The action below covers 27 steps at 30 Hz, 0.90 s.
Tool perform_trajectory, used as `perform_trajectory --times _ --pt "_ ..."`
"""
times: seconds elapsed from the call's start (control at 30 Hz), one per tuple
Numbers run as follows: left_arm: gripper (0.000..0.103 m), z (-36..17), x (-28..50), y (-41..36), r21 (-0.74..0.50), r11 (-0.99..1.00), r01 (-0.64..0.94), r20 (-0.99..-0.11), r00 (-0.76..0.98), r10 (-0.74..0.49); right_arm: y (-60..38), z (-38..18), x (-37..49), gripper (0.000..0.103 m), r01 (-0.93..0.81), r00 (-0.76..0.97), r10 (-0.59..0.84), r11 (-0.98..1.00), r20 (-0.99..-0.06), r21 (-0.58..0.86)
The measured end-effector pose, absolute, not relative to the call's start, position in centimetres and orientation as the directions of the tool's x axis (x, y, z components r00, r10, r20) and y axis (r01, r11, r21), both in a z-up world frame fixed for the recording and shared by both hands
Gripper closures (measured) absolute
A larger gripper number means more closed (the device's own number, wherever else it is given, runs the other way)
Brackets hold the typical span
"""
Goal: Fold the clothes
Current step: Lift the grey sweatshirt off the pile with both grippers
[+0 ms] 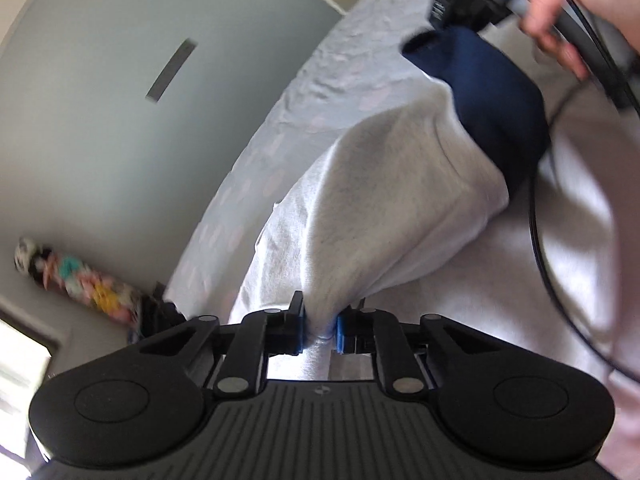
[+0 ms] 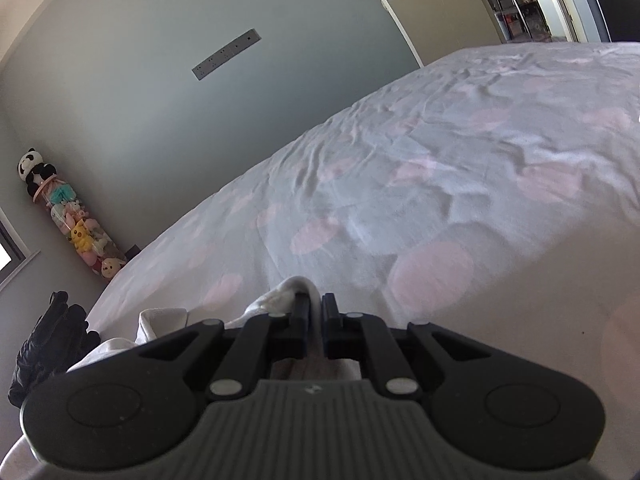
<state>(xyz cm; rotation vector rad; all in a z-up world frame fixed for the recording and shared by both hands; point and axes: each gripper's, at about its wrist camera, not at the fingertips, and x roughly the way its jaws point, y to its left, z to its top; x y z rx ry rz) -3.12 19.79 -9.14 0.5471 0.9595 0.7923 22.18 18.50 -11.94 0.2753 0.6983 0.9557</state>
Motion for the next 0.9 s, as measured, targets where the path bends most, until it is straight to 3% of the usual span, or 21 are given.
perform_trajectory --times 0.17,0.4,0.67,0.9 --pt "0.092 -4.3 -6.4 18.1 0.553 0.592 -0.586 -0.453 0.384 0.804 16.2 -8.9 19.6 0.096 -0.692 0.456 0.808 0.585 -0.372 0.423" --pt "0.093 3.6 -13.9 19.8 0.338 0.517 -0.786 -0.335 0.413 0.847 12.3 0.5 12.8 0.096 -0.833 0.471 0.852 0.515 -0.228 0.204" --pt "0.093 10.5 -24.3 18.3 0.074 0.478 -0.875 -0.168 0.462 0.871 8.8 12.9 3.2 0.096 -0.914 0.406 0.914 0.404 -0.03 -0.036" --pt "0.093 14.7 -29.3 17.9 -0.103 0.536 -0.838 -0.007 0.54 0.842 4.7 20.2 -2.2 0.097 -0.913 0.386 0.916 0.396 0.111 -0.095"
